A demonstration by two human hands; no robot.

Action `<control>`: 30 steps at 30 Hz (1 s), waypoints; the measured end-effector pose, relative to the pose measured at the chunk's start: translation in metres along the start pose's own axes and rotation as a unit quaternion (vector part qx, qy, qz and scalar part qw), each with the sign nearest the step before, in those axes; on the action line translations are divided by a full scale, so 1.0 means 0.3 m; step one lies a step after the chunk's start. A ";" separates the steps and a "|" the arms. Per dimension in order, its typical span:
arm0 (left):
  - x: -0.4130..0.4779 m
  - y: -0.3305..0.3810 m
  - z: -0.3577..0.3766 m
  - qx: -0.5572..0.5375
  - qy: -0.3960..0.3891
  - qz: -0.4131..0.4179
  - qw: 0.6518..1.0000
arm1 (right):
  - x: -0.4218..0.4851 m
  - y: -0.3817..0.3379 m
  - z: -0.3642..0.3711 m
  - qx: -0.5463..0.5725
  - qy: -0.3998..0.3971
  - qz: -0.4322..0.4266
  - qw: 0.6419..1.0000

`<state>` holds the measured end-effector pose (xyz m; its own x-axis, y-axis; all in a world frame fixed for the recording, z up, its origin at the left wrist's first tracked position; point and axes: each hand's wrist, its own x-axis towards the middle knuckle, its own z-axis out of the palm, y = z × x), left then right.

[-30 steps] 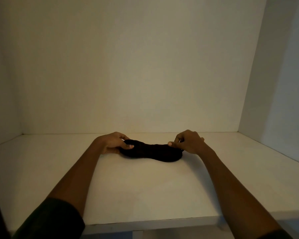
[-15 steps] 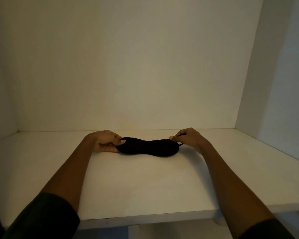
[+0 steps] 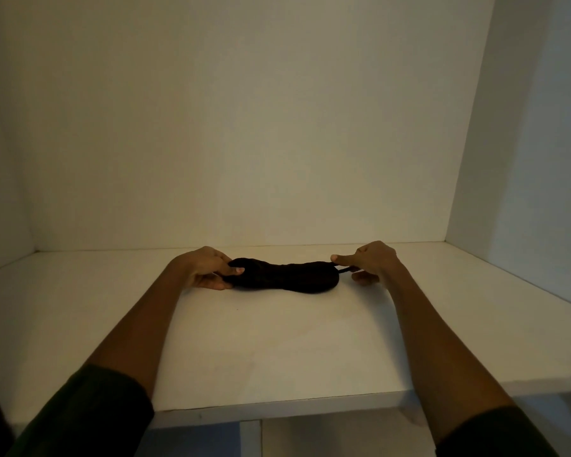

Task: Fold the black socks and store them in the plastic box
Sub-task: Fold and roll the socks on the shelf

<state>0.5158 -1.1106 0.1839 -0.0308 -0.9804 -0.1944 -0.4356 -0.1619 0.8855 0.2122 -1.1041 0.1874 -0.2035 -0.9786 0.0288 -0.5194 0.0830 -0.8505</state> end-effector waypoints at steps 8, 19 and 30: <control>-0.001 0.015 0.007 0.071 0.011 0.000 0.997 | 0.001 -0.009 0.040 -0.022 0.016 -0.020 0.999; 0.005 0.021 0.015 0.103 0.007 0.010 0.995 | -0.020 -0.014 0.031 -0.001 -0.001 0.001 1.000; 0.003 0.026 0.024 0.128 0.002 0.015 0.992 | -0.029 -0.029 0.040 0.052 -0.094 0.012 0.994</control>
<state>0.5061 -1.1119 0.1876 -0.0435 -0.9850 -0.1669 -0.6490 -0.0992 0.7543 0.2283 -1.0986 0.1881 -0.0518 -0.9952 -0.0829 -0.4262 0.0971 -0.8994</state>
